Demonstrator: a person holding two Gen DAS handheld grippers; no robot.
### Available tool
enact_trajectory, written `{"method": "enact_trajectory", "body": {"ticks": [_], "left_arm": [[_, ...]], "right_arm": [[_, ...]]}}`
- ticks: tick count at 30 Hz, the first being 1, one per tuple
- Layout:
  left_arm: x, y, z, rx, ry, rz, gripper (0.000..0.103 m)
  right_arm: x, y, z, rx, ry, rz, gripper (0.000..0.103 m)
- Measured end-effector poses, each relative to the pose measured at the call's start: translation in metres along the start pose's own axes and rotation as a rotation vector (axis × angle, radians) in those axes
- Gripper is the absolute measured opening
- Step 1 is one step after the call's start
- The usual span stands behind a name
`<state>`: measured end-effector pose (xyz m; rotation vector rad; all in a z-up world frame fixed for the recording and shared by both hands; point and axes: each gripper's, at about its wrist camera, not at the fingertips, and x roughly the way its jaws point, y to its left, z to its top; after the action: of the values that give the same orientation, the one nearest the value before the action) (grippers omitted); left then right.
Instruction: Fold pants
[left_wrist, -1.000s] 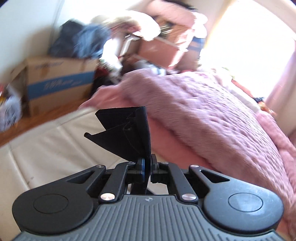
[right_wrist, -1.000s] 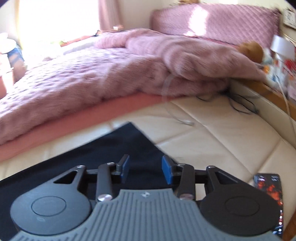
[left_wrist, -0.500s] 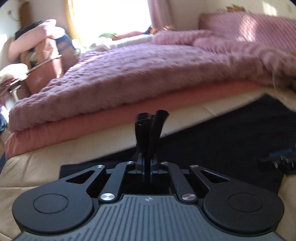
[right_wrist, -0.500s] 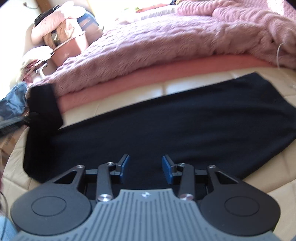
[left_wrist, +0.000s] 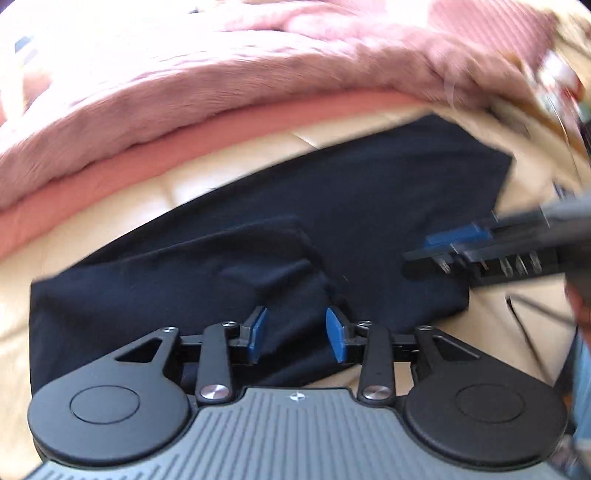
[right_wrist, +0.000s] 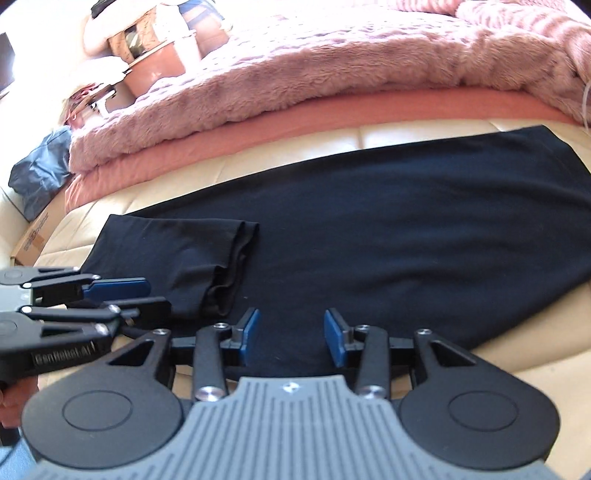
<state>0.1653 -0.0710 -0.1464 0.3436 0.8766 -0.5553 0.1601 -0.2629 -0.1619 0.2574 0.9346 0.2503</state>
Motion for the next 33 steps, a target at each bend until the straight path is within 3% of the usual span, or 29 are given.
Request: {"method": "enact_trajectory", "body": {"ticks": [3,6,8,11,15,19,22,31,33], "left_arm": [[0.010,-0.017,-0.004,0.136,0.002,0.038,0.048],[0.017,-0.029,-0.008,0.167,0.008,0.087,0.044],[0.018,-0.022,-0.006,0.118,0.011,0.053,0.018],[0.008,-0.008,0.002,0.026,0.000,-0.020,0.009],[-0.002,0.023,0.010,-0.148,-0.004,-0.123,0.008],[-0.009,0.058,0.013,-0.371,-0.043,-0.143,0.006],[-0.021,0.078,0.017,-0.478,-0.094,-0.162,0.006],[-0.028,0.099,0.042,-0.509,-0.143,-0.214,0.006],[-0.025,0.095,0.046,-0.499,-0.142,-0.224,0.006]], "right_arm": [[0.004,0.005,0.002,-0.014,0.005,0.008,0.036],[0.003,0.006,0.001,-0.029,0.009,0.028,0.036],[0.004,0.007,0.002,-0.052,0.012,0.038,0.036],[0.005,0.013,0.003,-0.114,0.010,0.060,0.036],[0.011,0.021,0.008,-0.176,0.014,0.126,0.031],[0.025,0.030,0.015,-0.191,0.041,0.182,0.022],[0.039,0.033,0.020,-0.192,0.080,0.216,0.022],[0.061,0.016,0.025,-0.046,0.165,0.319,0.022],[0.058,0.013,0.022,-0.029,0.172,0.354,0.014]]}}
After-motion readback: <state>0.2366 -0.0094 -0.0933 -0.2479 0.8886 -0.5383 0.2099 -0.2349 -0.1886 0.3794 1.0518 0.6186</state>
